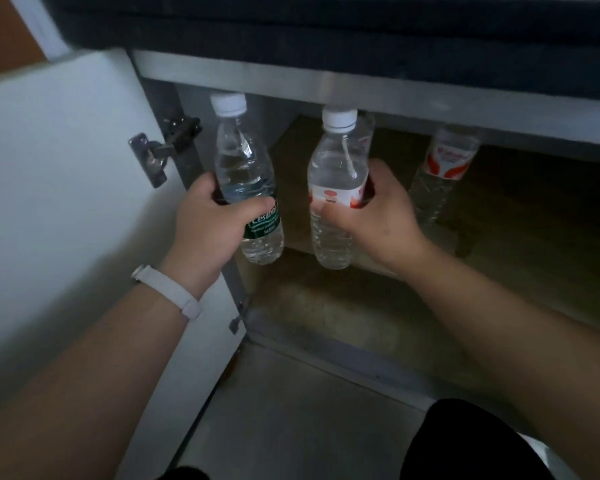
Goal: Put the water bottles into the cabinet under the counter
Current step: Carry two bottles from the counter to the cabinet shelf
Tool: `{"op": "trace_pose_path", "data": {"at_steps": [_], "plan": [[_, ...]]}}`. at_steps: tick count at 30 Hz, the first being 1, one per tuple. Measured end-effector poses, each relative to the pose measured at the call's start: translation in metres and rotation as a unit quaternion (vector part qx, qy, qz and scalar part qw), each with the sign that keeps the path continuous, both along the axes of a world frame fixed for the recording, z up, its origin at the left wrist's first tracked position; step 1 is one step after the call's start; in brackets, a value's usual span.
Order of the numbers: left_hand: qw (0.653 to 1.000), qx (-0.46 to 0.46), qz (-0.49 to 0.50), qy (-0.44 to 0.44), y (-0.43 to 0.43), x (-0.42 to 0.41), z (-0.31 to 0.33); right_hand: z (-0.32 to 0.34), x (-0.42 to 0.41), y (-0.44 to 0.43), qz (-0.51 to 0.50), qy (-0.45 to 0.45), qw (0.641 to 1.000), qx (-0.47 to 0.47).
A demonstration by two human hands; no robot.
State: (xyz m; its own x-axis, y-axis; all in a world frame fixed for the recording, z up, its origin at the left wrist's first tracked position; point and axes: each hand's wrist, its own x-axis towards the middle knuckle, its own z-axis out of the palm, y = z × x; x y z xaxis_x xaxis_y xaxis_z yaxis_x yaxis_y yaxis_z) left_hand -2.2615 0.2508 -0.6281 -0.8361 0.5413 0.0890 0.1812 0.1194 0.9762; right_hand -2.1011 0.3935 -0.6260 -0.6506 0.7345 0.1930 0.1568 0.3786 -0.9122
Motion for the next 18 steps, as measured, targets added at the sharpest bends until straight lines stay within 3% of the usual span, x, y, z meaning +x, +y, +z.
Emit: {"op": "trace_pose_path", "data": {"at_steps": [11, 18], "plan": [[0.999, 0.012, -0.041, 0.013, 0.063, -0.030, -0.016, -0.019, -0.006, 0.035, -0.149, -0.003, 0.989, 0.018], [0.998, 0.000, -0.039, 0.055, 0.083, -0.046, -0.027, -0.027, -0.018, 0.056, -0.187, 0.009, 0.981, 0.041]]}}
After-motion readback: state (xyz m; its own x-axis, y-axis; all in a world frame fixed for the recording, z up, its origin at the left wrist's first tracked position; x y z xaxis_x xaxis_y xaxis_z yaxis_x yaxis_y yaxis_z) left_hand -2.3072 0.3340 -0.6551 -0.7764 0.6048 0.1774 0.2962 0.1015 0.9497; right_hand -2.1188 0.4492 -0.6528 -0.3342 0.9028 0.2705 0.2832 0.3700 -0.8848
